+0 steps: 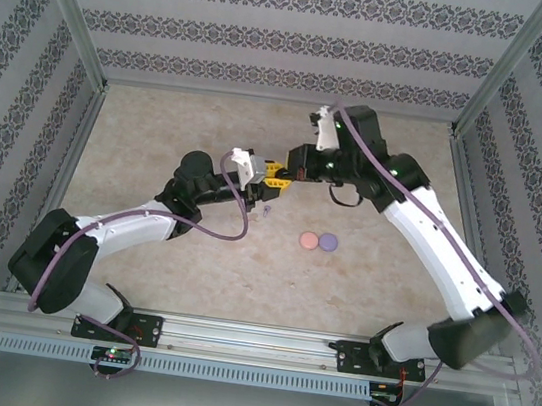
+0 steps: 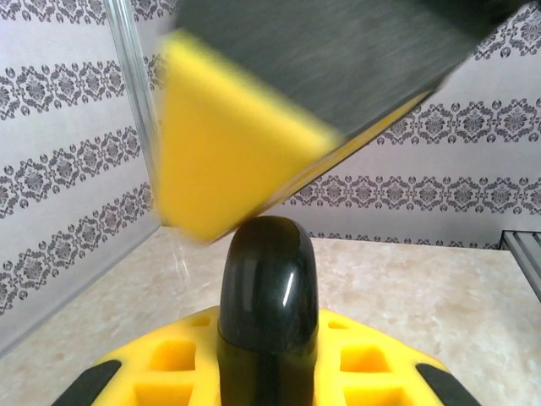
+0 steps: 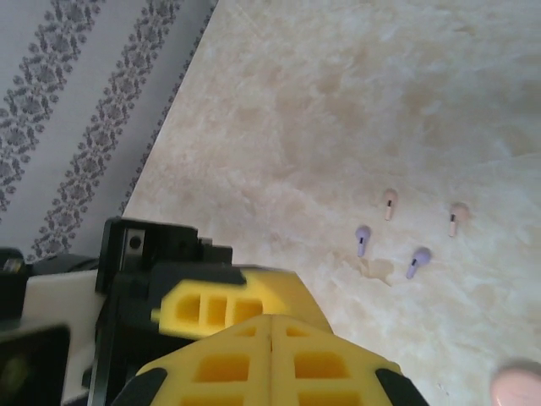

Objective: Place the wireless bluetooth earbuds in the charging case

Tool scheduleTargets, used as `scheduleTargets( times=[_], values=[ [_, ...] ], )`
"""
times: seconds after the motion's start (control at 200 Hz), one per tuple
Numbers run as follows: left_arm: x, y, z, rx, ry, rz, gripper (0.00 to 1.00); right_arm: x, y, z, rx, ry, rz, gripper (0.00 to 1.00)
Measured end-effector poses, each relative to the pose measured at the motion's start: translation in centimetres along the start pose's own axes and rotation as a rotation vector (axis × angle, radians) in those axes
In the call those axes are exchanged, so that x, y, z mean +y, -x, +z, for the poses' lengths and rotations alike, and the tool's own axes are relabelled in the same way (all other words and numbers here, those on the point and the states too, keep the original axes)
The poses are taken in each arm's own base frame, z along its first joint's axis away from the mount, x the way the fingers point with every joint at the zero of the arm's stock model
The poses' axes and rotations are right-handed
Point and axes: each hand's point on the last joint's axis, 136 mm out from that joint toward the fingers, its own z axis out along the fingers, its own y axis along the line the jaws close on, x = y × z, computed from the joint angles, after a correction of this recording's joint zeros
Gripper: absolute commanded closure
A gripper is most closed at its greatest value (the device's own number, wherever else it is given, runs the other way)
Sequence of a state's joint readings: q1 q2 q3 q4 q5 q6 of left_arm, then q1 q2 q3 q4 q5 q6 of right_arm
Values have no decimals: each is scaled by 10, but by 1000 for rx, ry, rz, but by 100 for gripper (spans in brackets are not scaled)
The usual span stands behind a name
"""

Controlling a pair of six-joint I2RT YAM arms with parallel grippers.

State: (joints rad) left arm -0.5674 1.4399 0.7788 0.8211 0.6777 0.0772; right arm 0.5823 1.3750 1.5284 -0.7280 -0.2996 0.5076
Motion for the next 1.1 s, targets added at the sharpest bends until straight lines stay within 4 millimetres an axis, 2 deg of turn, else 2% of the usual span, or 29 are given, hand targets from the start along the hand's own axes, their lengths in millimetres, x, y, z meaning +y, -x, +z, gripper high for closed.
scheduleTargets(
  times=[0.065, 0.165, 0.27, 0.37, 0.455, 0.535, 0.649, 0.969, 1.099],
  values=[
    [5, -2, 2, 5, 23, -17, 100, -13, -2, -17, -51, -24, 36, 86],
    [16, -7, 1, 15, 78, -66, 100, -46, 0, -45, -152, -99, 120, 75],
    [31, -15, -3, 27, 161, -142, 100, -63, -2, -56, -206, -139, 161, 64],
    [50, -34, -12, 80, 253, -246, 100, -76, -16, -47, -186, -162, 178, 54],
    [67, -60, -26, 167, 349, -341, 100, -93, -35, -33, -145, -199, 205, 47],
    [78, -84, -41, 255, 431, -411, 100, -111, -57, -19, -96, -239, 225, 45],
    [86, -105, -62, 341, 514, -460, 100, -128, -79, -8, -47, -277, 245, 42],
    [115, -154, -130, 561, 718, -625, 100, -147, -100, 20, 20, -326, 248, 39],
    [134, -170, -141, 634, 744, -730, 100, -153, -105, 29, 38, -345, 250, 38]
  ],
)
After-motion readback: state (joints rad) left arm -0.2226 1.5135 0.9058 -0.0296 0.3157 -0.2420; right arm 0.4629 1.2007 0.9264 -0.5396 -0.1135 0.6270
